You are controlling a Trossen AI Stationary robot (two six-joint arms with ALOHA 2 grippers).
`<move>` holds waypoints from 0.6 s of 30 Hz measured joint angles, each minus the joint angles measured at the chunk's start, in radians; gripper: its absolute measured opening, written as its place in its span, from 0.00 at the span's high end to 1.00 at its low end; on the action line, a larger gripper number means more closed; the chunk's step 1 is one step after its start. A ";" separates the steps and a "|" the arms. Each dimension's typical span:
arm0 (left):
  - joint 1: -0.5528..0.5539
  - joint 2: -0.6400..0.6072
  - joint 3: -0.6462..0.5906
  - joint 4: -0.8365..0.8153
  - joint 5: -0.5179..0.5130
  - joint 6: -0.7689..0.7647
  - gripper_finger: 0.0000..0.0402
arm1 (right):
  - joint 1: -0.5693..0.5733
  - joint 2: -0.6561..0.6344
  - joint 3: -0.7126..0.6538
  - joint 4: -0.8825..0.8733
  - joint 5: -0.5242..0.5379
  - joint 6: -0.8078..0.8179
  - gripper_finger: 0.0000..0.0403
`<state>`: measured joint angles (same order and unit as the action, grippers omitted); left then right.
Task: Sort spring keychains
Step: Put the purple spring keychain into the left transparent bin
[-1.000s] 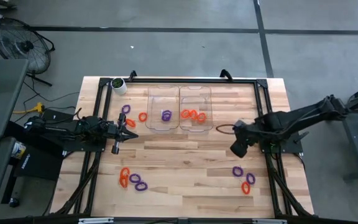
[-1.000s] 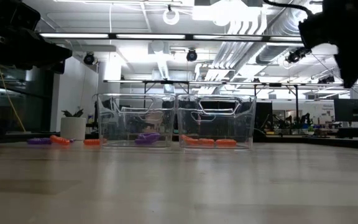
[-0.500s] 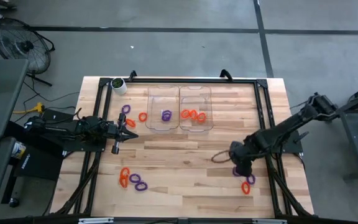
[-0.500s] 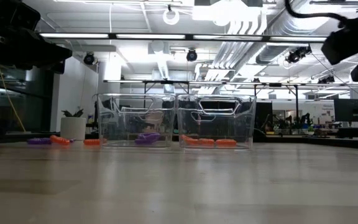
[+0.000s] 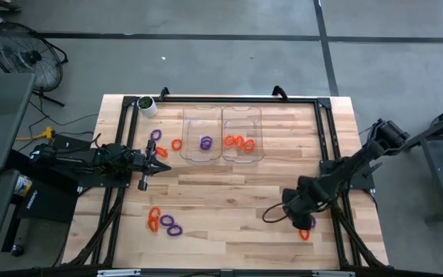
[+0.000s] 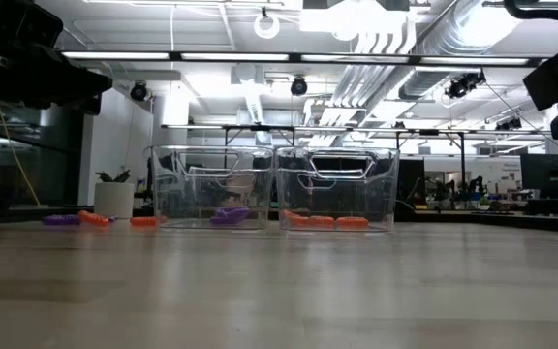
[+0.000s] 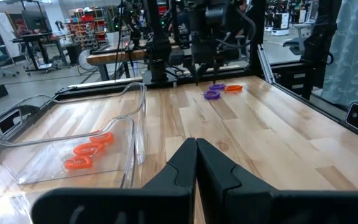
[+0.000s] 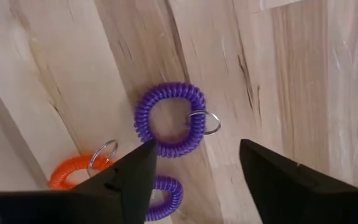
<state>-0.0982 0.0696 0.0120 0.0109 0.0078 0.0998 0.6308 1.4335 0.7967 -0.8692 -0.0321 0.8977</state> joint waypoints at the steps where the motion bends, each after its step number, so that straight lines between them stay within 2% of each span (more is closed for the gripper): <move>1: 0.000 0.000 0.000 0.000 0.000 0.000 1.00 | 0.006 0.004 0.000 -0.001 0.004 0.007 0.40; 6: 0.000 0.000 0.000 0.000 0.000 0.000 1.00 | 0.033 0.020 -0.001 -0.001 0.063 0.034 0.33; 10: 0.000 0.000 0.000 0.000 0.000 0.000 1.00 | 0.046 0.034 -0.001 0.003 0.103 0.041 0.33; 18: 0.000 0.000 0.000 0.000 0.000 0.000 1.00 | 0.045 0.077 -0.002 0.034 0.093 0.044 0.34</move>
<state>-0.0982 0.0696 0.0120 0.0110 0.0080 0.0998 0.6762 1.5108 0.7952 -0.8350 0.0608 0.9421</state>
